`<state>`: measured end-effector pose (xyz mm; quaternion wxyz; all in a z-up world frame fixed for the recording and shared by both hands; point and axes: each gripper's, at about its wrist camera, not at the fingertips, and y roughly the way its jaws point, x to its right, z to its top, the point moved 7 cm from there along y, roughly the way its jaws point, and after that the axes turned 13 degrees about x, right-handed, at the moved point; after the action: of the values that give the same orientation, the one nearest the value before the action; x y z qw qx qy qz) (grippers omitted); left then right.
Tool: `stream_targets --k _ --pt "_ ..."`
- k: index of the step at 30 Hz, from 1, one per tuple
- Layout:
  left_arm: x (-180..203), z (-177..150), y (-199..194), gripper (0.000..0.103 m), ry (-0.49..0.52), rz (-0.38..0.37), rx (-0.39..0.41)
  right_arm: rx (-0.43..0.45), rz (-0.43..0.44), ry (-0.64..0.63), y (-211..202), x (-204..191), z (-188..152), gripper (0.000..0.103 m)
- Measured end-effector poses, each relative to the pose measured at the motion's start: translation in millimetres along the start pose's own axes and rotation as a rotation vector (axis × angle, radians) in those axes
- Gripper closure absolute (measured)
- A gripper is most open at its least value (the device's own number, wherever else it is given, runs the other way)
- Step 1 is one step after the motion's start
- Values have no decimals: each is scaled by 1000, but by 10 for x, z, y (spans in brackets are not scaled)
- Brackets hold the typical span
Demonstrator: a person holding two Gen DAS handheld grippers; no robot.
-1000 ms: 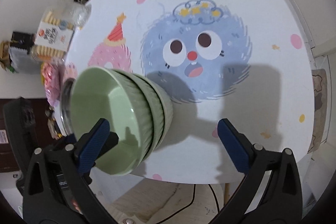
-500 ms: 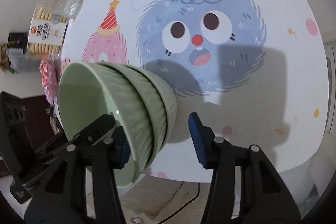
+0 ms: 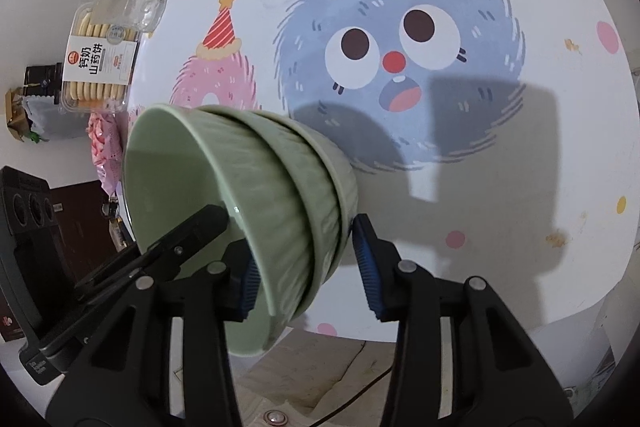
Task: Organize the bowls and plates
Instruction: 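Lift and carry the bowl stack with both tools over the steel bowls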
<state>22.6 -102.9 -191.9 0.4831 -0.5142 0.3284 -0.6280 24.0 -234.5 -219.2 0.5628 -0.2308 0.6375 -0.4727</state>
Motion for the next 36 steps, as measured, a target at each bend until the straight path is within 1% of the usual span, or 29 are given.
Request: stream_targets --k 2,3,4,6,8,11,29,33,36 --pt "-44 -2 -14 81 -13 -1 3 10 1 9 -25 17 -3 64" --pt "-64 -1 -24 82 -18 -3 2 11 6 5 -38 24 -4 66" --pt "-62 1 -25 82 -21 -10 0 9 10 1 -53 37 -2 69" --pt "-44 -4 -27 83 -2 -1 0 1 9 -9 -61 38 -6 70" --pt "-53 -2 -22 83 -11 -2 -4 4 -6 -26 -61 14 -3 71" --pt "-63 -5 -30 83 -25 -16 -10 7 -7 -21 -59 13 -4 70" --pt "-42 -17 -24 83 -11 -13 -12 12 -23 -16 -91 30 -17 71" --pt "-46 -22 -16 83 -7 -10 -10 11 -31 -33 -88 15 -21 71" --pt "-35 -23 0 81 -7 -16 -19 5 -33 -41 -73 13 -25 70"
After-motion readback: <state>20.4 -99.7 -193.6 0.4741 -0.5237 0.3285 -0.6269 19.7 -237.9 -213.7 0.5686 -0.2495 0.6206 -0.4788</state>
